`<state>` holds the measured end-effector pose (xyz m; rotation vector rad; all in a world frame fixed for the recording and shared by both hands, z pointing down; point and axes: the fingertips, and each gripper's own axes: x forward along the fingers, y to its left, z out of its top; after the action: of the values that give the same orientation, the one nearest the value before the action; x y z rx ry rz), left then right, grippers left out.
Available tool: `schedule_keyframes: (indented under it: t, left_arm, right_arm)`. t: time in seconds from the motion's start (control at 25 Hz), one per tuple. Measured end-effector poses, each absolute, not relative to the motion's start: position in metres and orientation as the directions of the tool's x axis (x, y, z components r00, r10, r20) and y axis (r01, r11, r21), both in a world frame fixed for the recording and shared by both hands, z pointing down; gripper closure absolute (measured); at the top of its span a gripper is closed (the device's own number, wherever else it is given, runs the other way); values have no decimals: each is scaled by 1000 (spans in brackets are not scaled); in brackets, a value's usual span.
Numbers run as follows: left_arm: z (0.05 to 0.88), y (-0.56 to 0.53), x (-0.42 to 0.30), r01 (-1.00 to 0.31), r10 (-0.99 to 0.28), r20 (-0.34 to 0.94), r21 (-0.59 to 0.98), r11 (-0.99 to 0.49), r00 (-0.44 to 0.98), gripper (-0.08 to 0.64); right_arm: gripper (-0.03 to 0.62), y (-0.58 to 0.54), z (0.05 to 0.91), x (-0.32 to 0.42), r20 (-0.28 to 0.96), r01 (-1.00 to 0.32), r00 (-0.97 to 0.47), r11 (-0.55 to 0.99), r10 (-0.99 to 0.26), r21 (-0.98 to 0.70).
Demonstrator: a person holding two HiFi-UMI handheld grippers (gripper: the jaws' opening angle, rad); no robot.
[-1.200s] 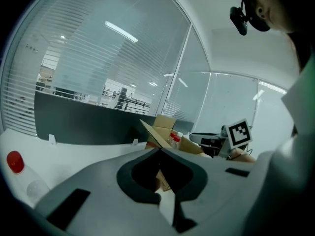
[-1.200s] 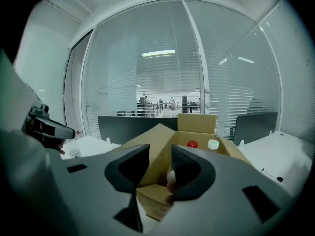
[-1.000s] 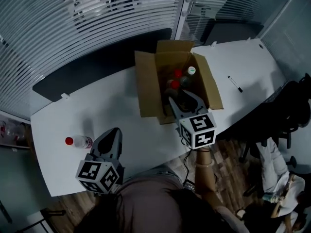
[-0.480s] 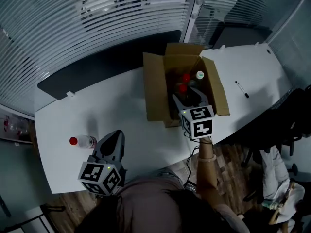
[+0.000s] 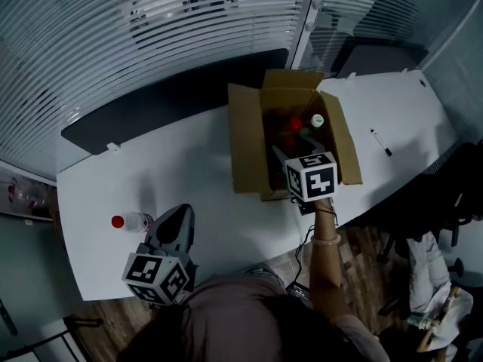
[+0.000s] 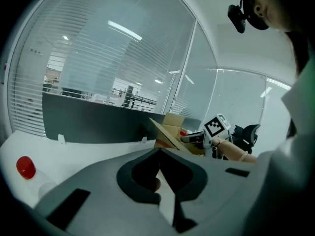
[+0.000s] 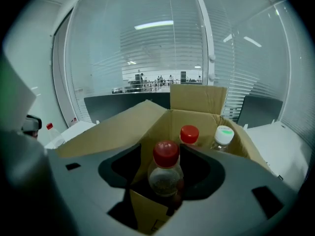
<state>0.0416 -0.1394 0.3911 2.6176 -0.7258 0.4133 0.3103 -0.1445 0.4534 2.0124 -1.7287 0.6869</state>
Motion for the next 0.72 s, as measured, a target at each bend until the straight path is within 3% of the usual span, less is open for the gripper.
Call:
schedule_keyframes:
  t: [0.24,0.32,0.72]
  left_arm:
    - [390,-143,43,-539,-420,381,295,-789,824,551]
    - [388,-144,44,-541,-421,384,296,-787,822,551]
    - [390,-145,42,-524,-409,369,300,-797,834,552]
  right_arm:
    - [365,-144,463,315,666,-979,114,-196,-738,-49]
    - [400,-143,464,316,670,-978,126,-205,-732,-39]
    - [417,-141,453,316,649,-977,178,-213,-740,24]
